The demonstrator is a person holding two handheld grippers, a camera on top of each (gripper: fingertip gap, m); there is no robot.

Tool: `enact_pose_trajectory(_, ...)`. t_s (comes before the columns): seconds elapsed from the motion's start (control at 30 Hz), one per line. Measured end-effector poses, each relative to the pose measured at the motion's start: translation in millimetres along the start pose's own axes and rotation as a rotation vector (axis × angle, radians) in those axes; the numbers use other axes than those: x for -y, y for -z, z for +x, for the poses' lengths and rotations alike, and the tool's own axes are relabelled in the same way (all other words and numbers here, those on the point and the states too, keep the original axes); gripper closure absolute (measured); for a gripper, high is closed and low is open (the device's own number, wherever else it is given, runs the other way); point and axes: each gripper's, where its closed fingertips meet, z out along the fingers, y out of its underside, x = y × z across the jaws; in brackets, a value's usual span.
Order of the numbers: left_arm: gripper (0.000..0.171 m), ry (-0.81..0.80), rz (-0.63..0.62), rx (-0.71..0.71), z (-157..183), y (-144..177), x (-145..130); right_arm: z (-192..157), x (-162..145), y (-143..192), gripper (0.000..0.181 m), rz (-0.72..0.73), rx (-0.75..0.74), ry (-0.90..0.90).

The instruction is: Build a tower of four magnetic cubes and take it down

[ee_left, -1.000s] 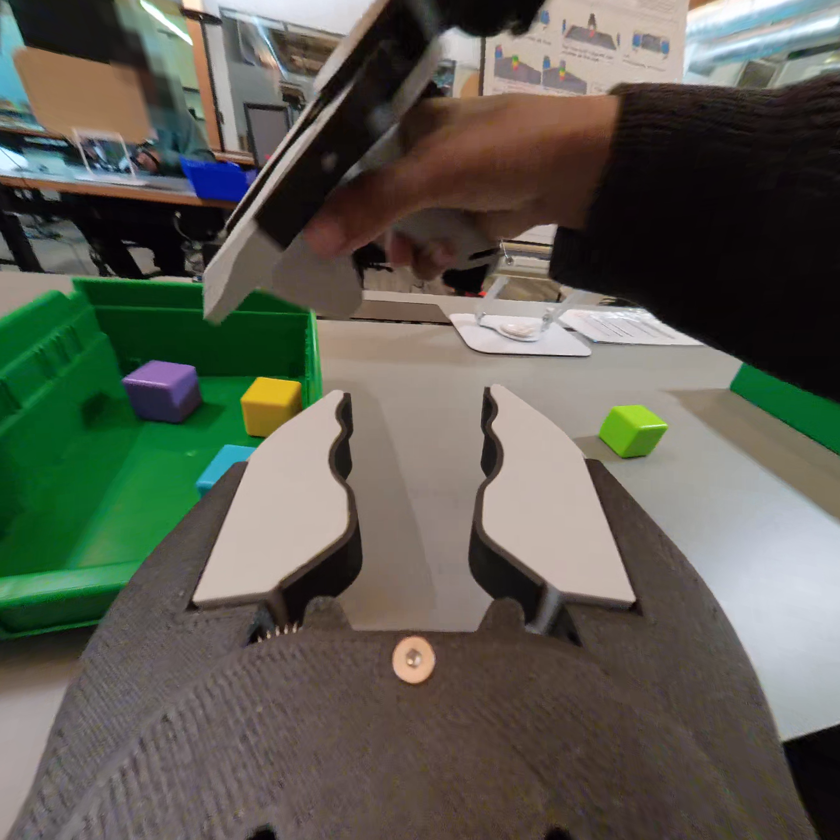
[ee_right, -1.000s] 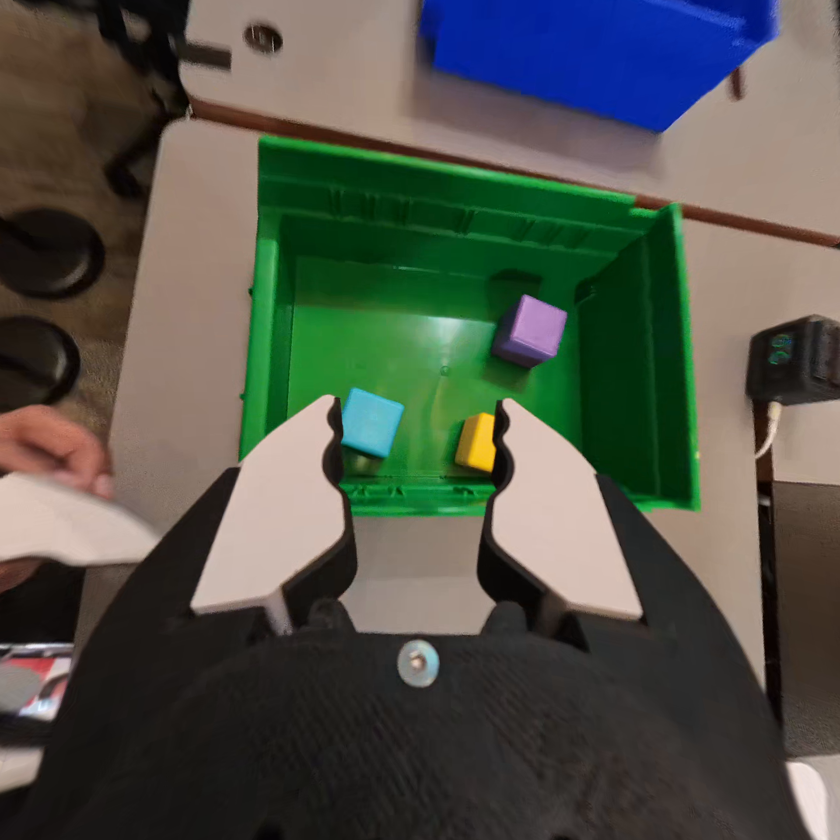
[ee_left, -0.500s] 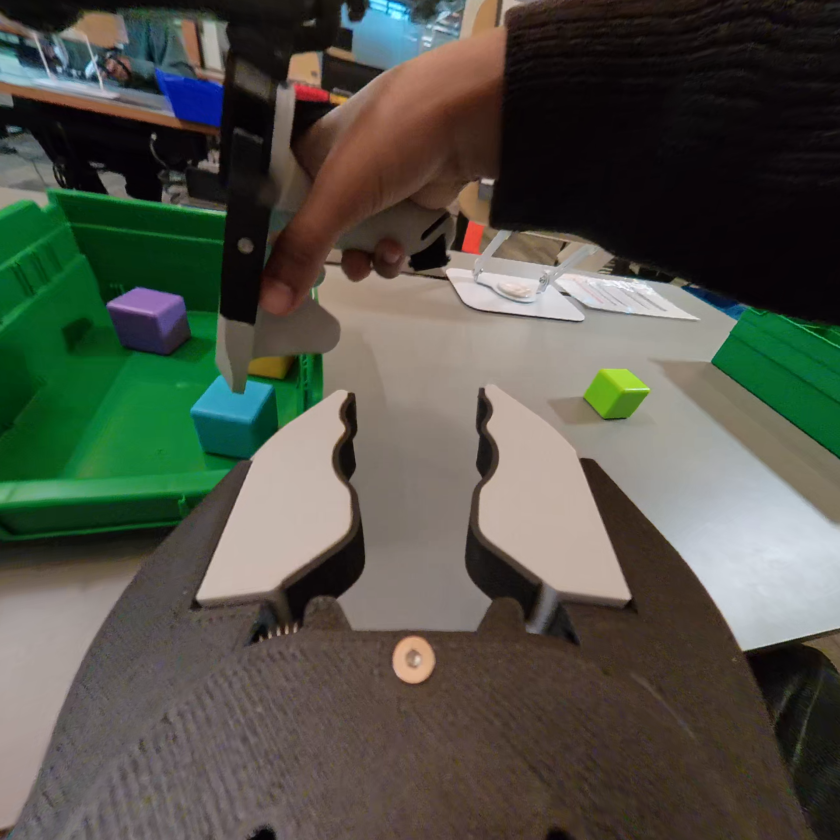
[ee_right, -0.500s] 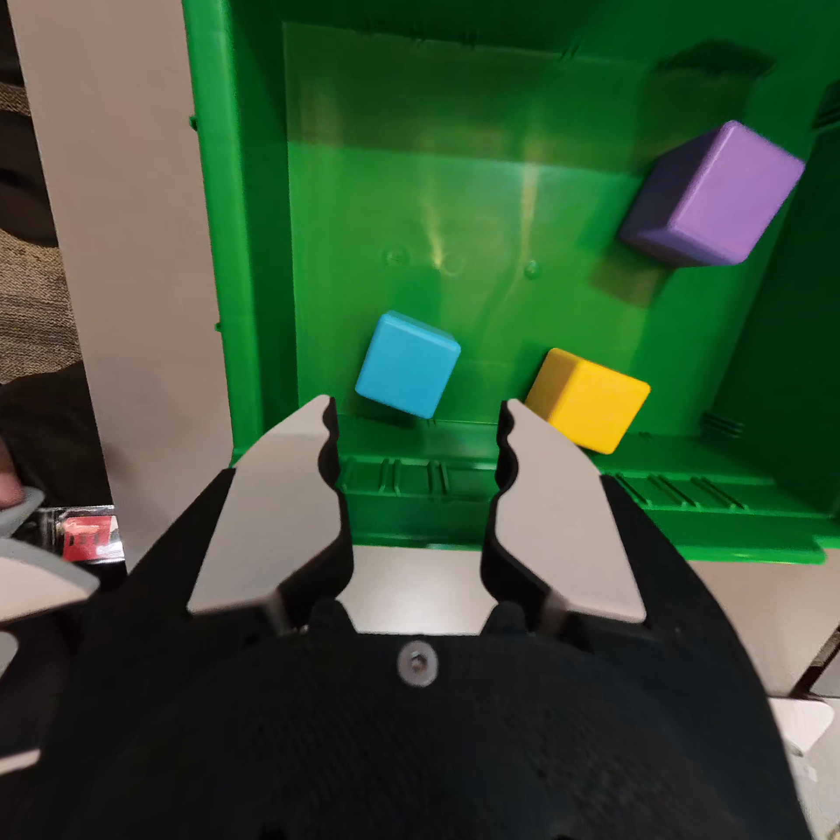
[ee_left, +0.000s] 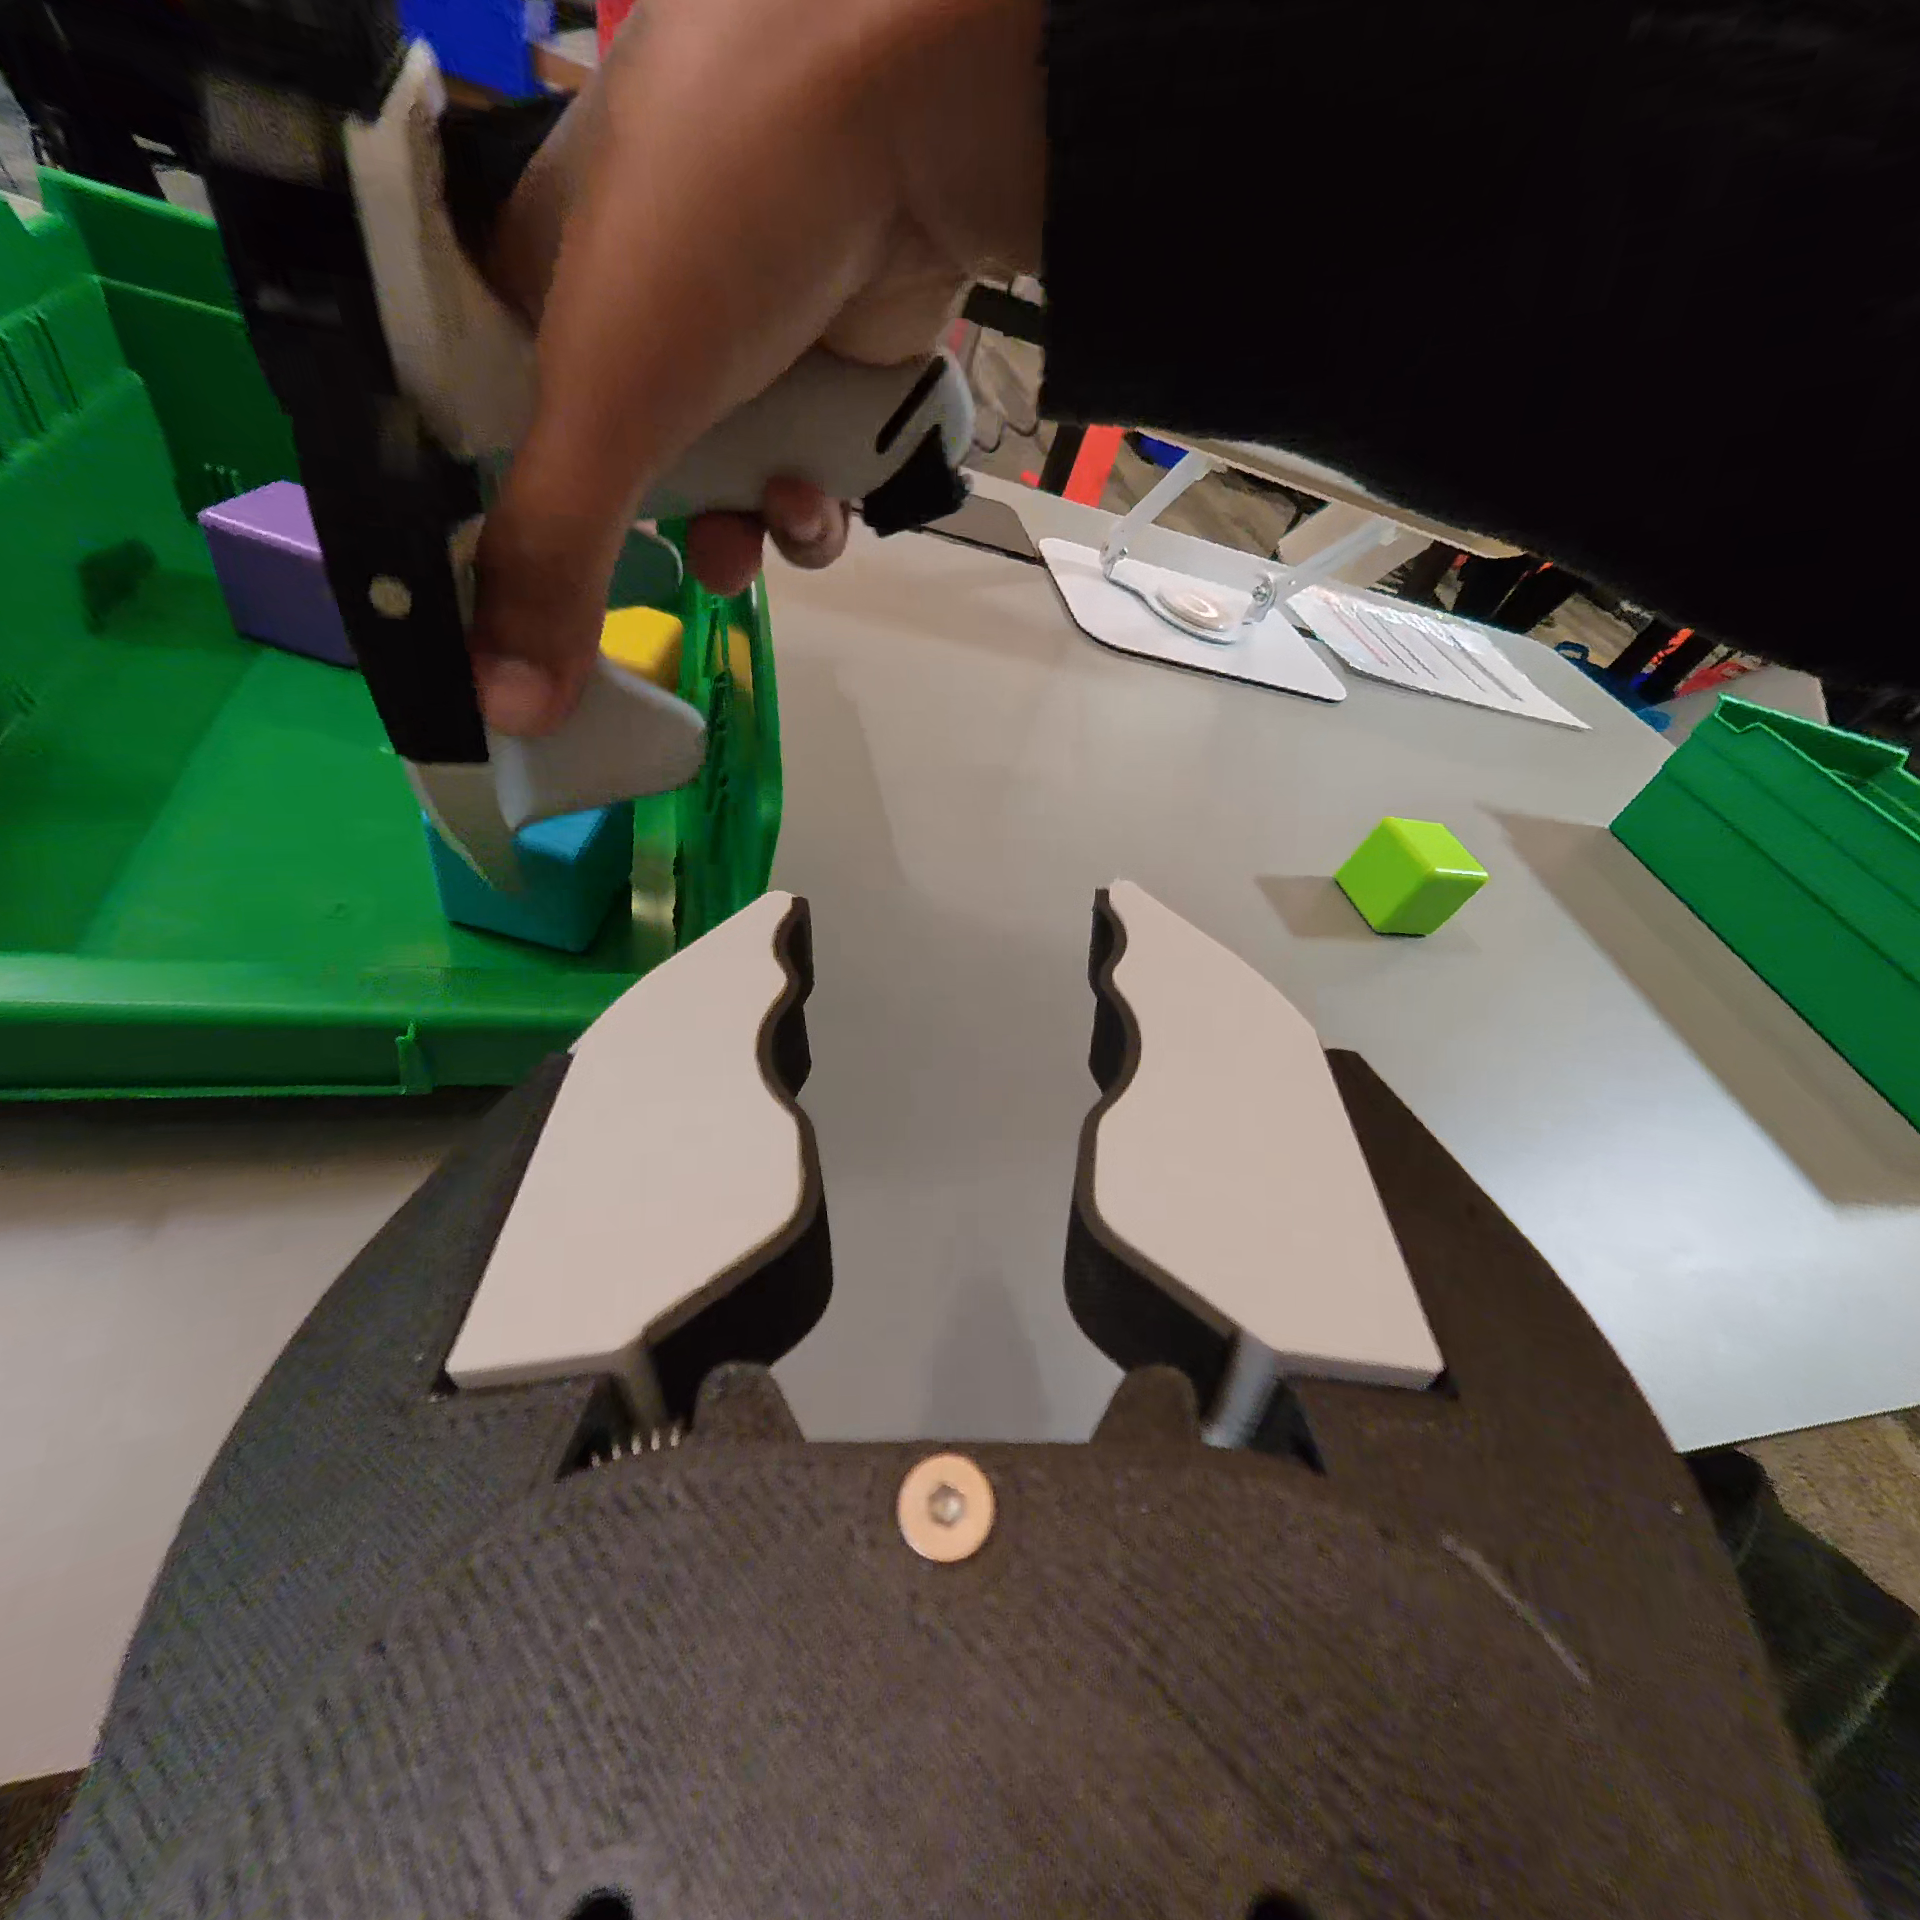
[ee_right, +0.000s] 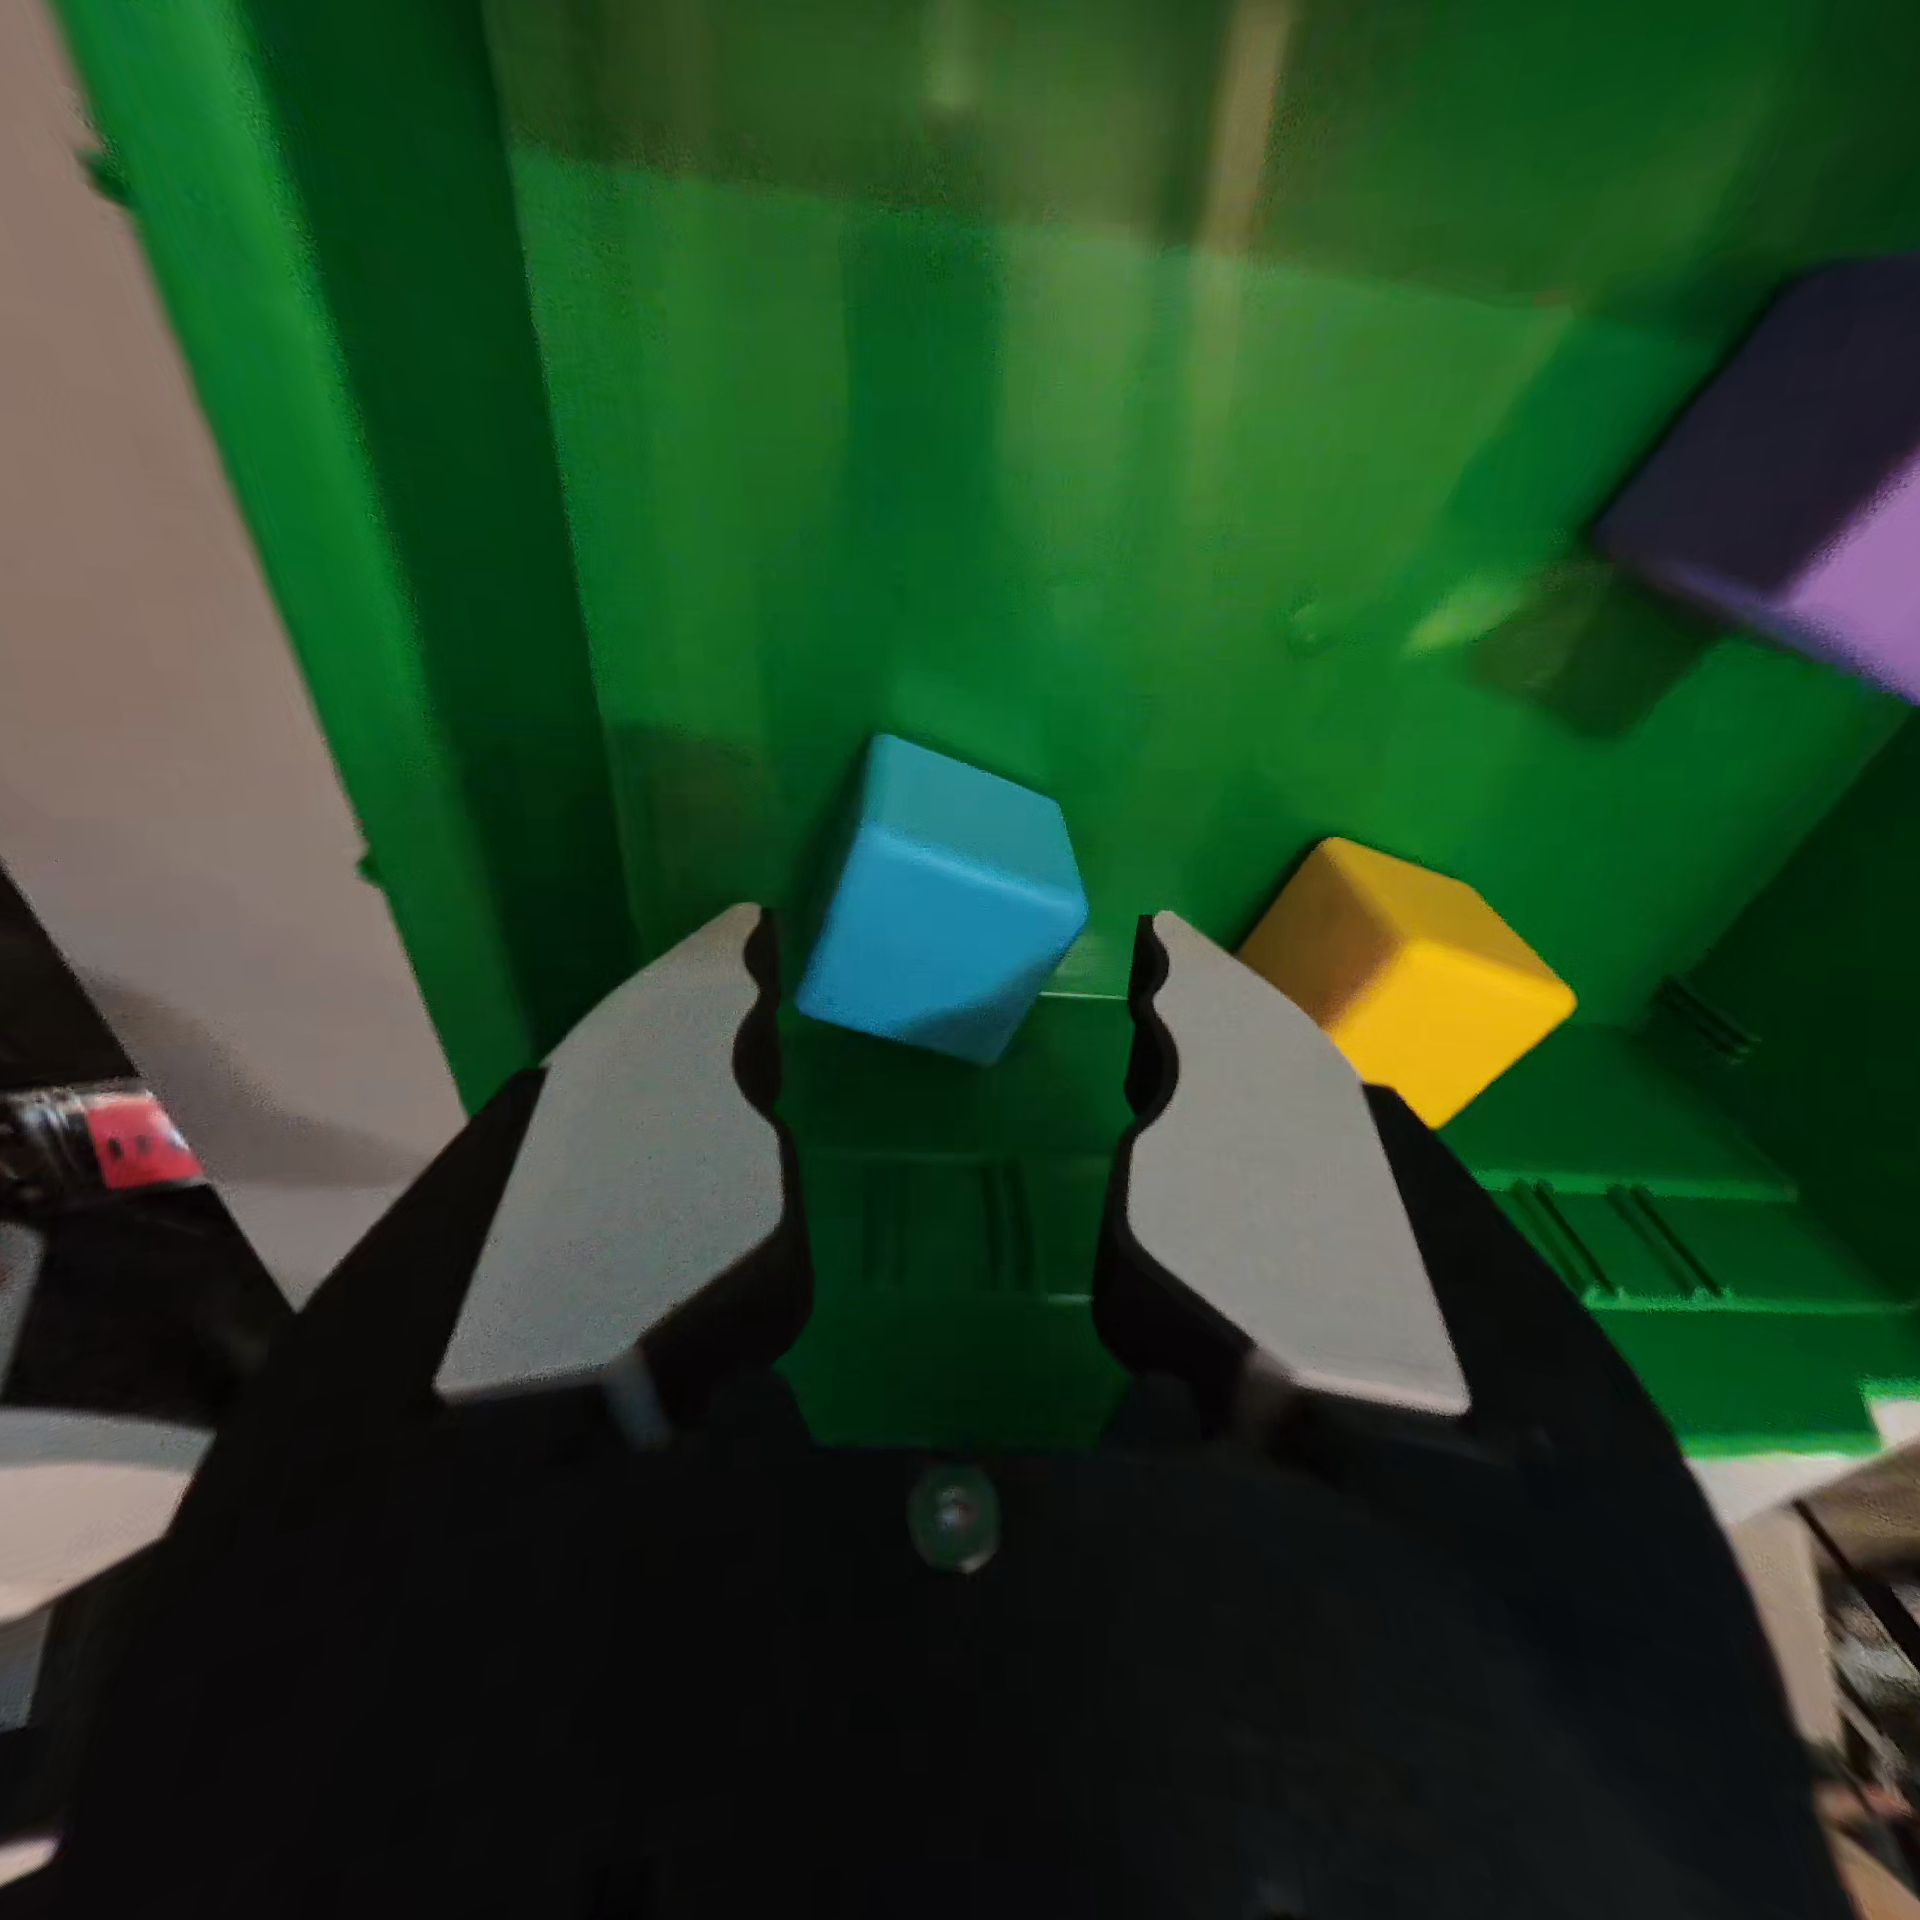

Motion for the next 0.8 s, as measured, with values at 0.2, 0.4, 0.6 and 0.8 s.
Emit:
enact_pose_trajectory(0.2,0.119,-0.026,0.009,-0.006,2,2,3,2,0,-12,0.127,-0.091,0.003,0.029)
enact_pose_trajectory(0.4,0.119,-0.109,-0.008,-0.031,14,0,-2,15,9,76,0.128,0.316,0.035,-0.062)
enact_pose_trajectory(0.6,0.119,-0.292,-0.011,-0.064,42,0,-6,30,-131,186,0.128,0.735,-0.131,-0.237)
enact_pose_trajectory(0.8,0.120,-0.204,-0.061,-0.232,89,-8,-27,8,-329,161,0.128,1.006,-0.368,-0.533)
